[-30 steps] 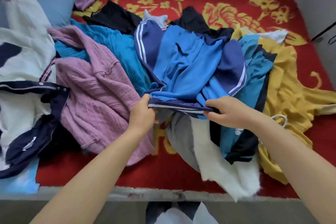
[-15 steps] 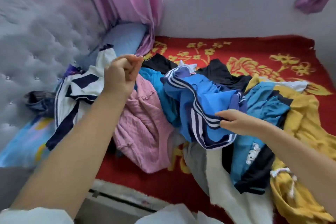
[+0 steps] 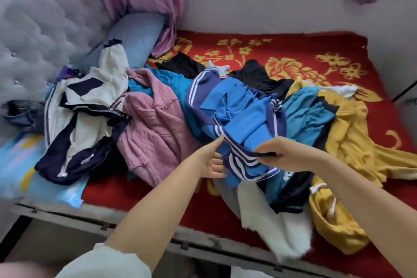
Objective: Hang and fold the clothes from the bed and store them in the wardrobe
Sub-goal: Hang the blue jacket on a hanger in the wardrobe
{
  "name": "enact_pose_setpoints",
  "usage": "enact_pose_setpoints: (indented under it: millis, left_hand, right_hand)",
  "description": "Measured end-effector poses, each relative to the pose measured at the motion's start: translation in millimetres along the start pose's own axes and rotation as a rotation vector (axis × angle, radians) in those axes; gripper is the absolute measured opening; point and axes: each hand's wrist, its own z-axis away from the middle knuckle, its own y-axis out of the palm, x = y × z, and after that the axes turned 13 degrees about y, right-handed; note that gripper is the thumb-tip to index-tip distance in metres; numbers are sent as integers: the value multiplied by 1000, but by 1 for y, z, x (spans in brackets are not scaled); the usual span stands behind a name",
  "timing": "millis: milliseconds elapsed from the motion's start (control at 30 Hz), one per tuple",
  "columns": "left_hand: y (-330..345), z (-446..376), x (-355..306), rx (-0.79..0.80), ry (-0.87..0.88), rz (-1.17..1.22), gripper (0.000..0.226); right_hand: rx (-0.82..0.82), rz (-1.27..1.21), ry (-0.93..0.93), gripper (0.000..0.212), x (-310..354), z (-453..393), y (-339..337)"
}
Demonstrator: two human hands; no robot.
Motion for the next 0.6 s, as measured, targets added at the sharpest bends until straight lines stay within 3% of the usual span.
enact_pose_setpoints:
  millis: [33,133,233,333,433,500,600]
  left_hand:
    - [8,-8,-1,11,12,14,67]
    - [36,-23,-5,-51,92,-40,14]
    - [39,-40,-4,-226,200,16,21]
    - [14,-51,-13,-363,372,71,25]
    - [-38,-45,-26,-388,635,-88,35]
    - [-69,-25,-35,-337,730,-263,32]
    - [-93,18,-48,-249,825,-591,12]
  right_hand:
    - [22,27,-15,22,0,2,5]
    - [94,80,-24,18,-15,10,21]
    - [103,40,89,18,-40,27,24]
    - [167,-56,327,30,-68,36,28]
    - [313,-90,480,33,-88,22,31]
    - [220,-103,483,30,-87,1,30]
    - [-94,-54,314,28,-60,-45,23]
